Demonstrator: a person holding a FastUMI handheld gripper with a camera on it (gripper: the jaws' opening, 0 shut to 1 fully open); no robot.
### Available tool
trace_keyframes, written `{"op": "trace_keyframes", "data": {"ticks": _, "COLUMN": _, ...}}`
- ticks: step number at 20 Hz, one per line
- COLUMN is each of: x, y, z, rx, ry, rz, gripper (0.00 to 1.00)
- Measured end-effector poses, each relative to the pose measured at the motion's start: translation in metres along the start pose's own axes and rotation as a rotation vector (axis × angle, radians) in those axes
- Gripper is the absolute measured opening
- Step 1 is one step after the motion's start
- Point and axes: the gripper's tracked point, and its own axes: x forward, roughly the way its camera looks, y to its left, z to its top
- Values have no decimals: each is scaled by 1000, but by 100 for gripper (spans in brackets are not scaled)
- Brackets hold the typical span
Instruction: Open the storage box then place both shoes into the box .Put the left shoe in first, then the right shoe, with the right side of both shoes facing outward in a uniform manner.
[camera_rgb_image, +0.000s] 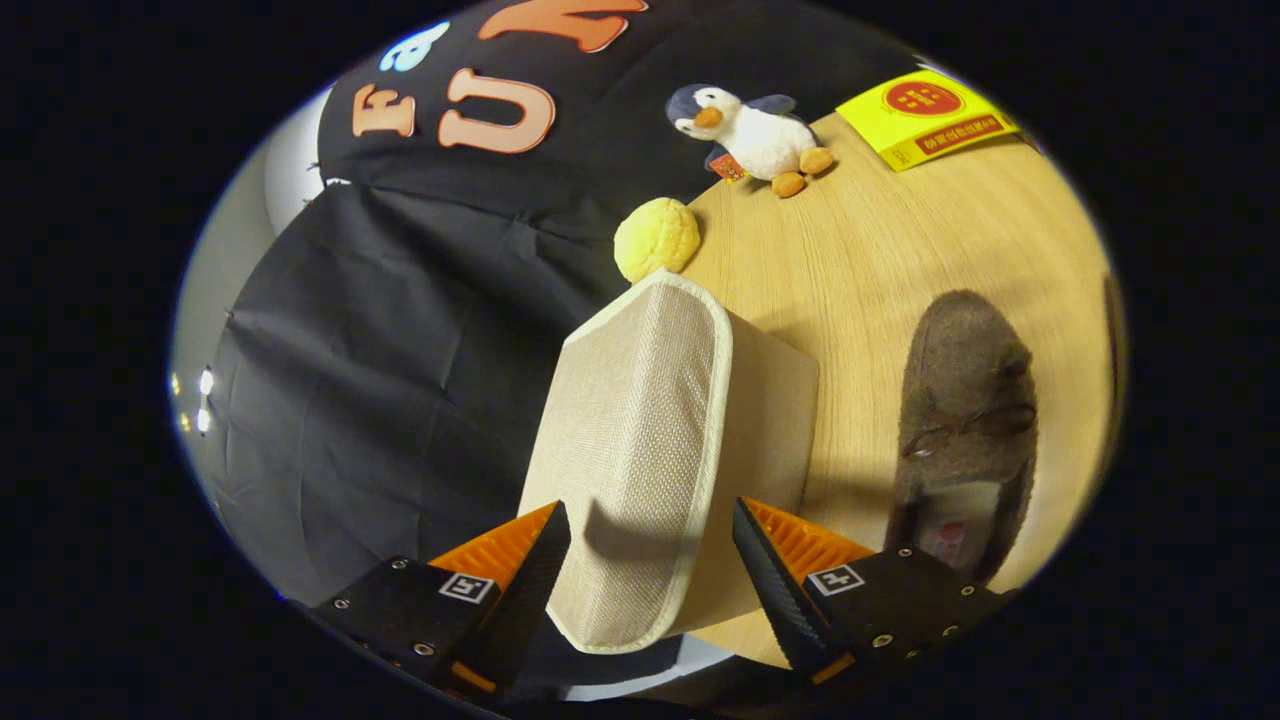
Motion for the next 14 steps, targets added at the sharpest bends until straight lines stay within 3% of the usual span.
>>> {"op": "trace_keyframes", "data": {"ticks": 4, "x": 1, "y": 8, "z": -1, "rx": 68, "ry": 12, "rz": 48, "gripper": 97}}
{"op": "trace_keyframes", "data": {"ticks": 6, "x": -8, "y": 11, "z": 6, "rx": 64, "ry": -7, "rz": 58, "gripper": 91}}
{"op": "trace_keyframes", "data": {"ticks": 10, "x": -33, "y": 36, "z": 16, "rx": 88, "ry": -34, "rz": 131, "gripper": 70}}
{"op": "trace_keyframes", "data": {"ticks": 14, "x": -45, "y": 82, "z": 26, "rx": 29, "ry": -64, "rz": 204, "gripper": 42}}
